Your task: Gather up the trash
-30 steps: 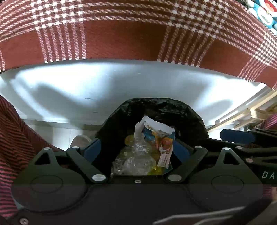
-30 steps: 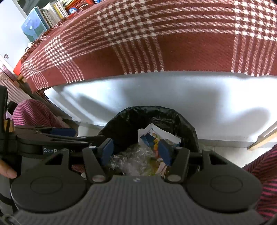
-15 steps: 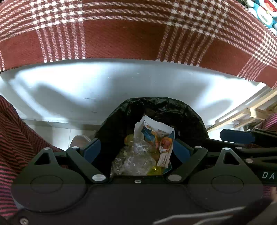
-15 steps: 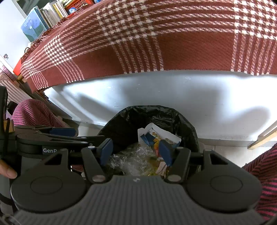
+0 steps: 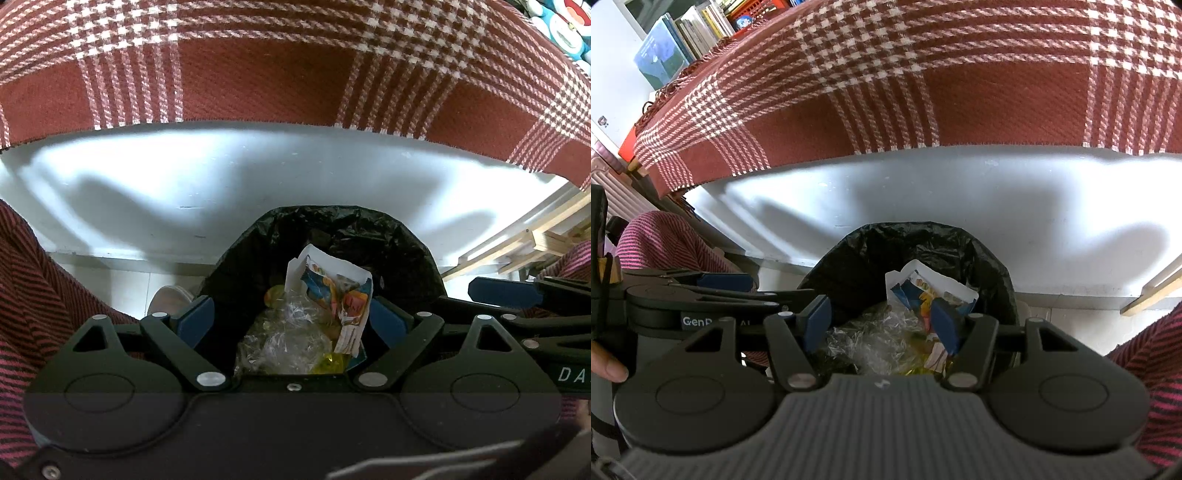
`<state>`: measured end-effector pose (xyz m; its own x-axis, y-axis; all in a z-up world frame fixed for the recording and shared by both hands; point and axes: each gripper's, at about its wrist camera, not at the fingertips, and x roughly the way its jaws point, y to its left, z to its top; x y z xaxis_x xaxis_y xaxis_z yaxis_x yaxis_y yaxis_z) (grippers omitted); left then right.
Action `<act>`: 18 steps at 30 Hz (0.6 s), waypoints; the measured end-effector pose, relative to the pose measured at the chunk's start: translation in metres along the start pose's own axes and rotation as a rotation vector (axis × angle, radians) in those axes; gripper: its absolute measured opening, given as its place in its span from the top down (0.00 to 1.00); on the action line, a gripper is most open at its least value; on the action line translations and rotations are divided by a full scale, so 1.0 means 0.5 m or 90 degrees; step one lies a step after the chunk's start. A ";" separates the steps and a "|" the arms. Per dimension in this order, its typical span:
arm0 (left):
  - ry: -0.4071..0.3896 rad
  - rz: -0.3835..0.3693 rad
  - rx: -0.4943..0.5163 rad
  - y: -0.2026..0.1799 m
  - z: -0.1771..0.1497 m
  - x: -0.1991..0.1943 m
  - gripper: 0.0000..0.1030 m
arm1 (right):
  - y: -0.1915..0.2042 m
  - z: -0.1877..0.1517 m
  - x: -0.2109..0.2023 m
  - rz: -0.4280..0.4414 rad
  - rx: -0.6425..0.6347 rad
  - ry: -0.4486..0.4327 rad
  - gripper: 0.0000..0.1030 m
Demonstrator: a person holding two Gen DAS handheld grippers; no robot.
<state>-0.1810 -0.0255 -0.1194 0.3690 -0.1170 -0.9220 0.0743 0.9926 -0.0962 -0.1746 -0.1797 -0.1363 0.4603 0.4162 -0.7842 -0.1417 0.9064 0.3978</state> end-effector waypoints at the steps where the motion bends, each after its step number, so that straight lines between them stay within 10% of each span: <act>1: 0.000 0.000 0.000 0.000 0.000 0.000 0.12 | 0.000 -0.001 0.000 0.000 0.000 0.000 0.29; 18: 0.003 0.001 -0.003 0.000 0.003 0.000 0.12 | 0.000 0.000 0.001 0.000 0.002 0.001 0.29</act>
<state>-0.1795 -0.0253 -0.1190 0.3644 -0.1157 -0.9240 0.0699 0.9929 -0.0967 -0.1744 -0.1798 -0.1367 0.4594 0.4160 -0.7848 -0.1393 0.9064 0.3989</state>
